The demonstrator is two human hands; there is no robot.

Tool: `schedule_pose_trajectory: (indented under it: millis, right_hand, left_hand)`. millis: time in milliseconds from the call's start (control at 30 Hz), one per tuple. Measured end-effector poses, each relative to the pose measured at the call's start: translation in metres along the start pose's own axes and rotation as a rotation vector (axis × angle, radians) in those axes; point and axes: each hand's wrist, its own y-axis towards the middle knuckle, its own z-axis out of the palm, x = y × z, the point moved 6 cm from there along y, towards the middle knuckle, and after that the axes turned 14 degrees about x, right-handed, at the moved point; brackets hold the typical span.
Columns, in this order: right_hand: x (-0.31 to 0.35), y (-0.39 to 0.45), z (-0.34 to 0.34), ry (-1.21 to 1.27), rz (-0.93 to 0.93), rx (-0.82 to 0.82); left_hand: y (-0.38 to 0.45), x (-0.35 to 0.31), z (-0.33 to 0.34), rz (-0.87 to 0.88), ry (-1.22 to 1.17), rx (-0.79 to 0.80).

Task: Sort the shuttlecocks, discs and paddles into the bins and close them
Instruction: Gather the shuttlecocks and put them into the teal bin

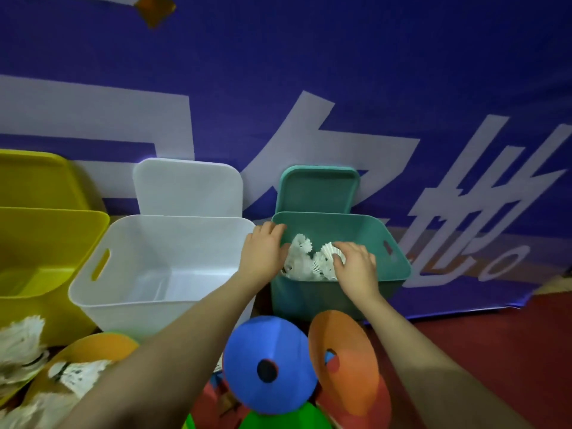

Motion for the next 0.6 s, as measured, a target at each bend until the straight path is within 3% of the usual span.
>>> schedule_pose_trajectory:
  millis: [267, 600]
  right_hand:
    - [0.032, -0.023, 0.037, 0.068, -0.119, 0.101]
    - [0.137, -0.080, 0.074, 0.284, -0.328, 0.180]
  left_hand:
    - [-0.054, 0.022, -0.008, 0.014, 0.058, 0.061]
    - [-0.163, 0.087, -0.041, -0.101, 0.049, 0.080]
